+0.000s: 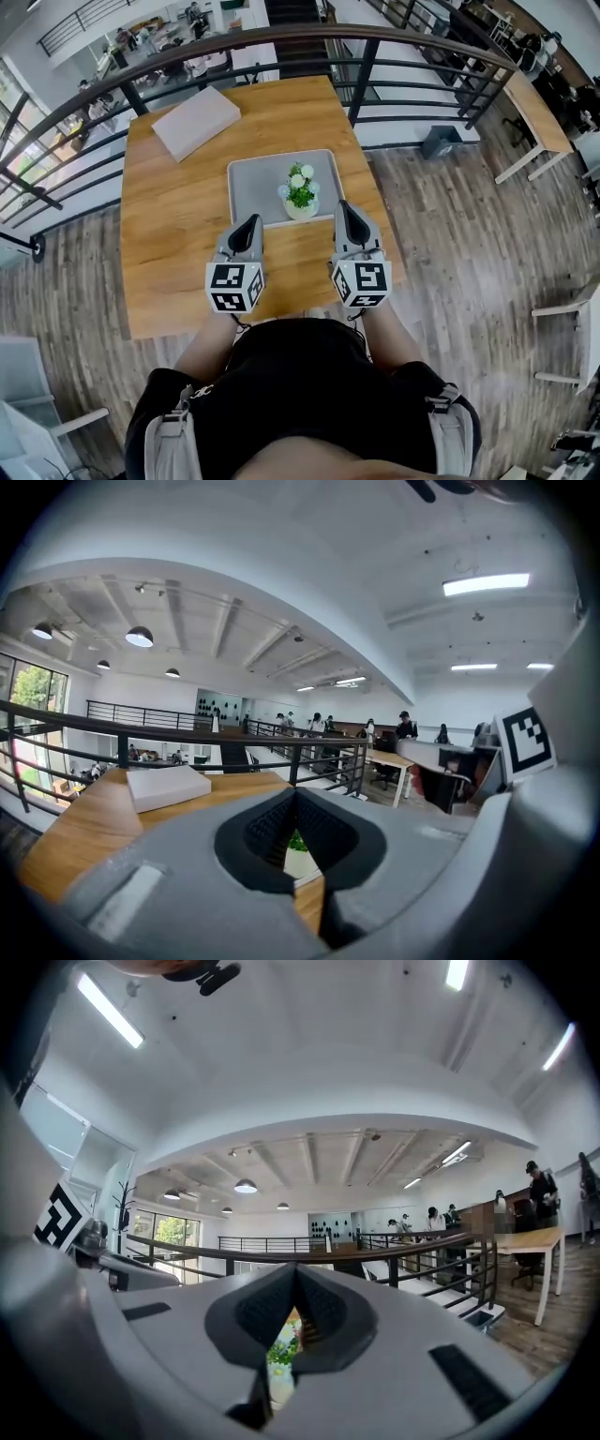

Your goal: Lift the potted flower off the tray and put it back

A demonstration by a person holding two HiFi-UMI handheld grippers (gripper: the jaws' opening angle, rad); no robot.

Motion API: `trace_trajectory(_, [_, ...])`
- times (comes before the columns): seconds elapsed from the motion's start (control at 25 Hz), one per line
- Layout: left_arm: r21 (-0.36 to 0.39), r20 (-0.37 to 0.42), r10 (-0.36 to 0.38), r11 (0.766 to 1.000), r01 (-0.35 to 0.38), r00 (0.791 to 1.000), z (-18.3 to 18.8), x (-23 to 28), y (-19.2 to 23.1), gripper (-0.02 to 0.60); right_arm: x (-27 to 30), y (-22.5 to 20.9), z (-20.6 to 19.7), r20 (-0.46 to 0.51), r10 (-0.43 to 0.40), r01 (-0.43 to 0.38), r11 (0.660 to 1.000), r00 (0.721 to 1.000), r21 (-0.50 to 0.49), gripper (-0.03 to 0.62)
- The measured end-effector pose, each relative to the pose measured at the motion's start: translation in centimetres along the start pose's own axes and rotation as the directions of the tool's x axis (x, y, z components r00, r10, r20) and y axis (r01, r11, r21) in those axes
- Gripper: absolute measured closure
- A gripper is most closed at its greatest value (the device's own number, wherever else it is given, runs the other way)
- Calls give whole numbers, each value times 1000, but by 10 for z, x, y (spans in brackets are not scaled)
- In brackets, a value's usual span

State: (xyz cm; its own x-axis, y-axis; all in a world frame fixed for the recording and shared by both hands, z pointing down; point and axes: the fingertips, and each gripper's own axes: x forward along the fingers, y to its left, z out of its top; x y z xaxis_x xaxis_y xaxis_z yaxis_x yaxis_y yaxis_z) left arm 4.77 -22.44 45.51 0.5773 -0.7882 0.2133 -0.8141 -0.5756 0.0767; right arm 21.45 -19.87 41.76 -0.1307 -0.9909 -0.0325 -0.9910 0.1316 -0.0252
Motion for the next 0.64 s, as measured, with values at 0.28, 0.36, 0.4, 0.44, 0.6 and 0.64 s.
trace_trajectory(0.28, [-6,8,-3,1000,3,1000,5,-3,-1,569,2,4,2,-11,7,-7,1000,1000,-3,599])
trace_trajectory(0.36, [-5,10,-1,1000,1,1000,5,-4,1,569,3,6,1,-11,11,-11,1000,1000,0,599])
trace_trajectory(0.4, [-5,11,0,1000,0,1000,4,-4,2,569,4,7,0,-10,12,-12,1000,1000,2,599])
trace_trajectory(0.44, [-4,12,0,1000,0,1000,4,-4,2,569,5,8,-1,-10,13,-13,1000,1000,3,599])
trace_trajectory(0.6, [-3,17,1,1000,-1,1000,4,-5,4,569,5,10,-3,-9,19,-19,1000,1000,5,599])
trace_trajectory(0.64, [-3,19,2,1000,-2,1000,5,-5,4,569,5,11,-3,-9,22,-22,1000,1000,6,599])
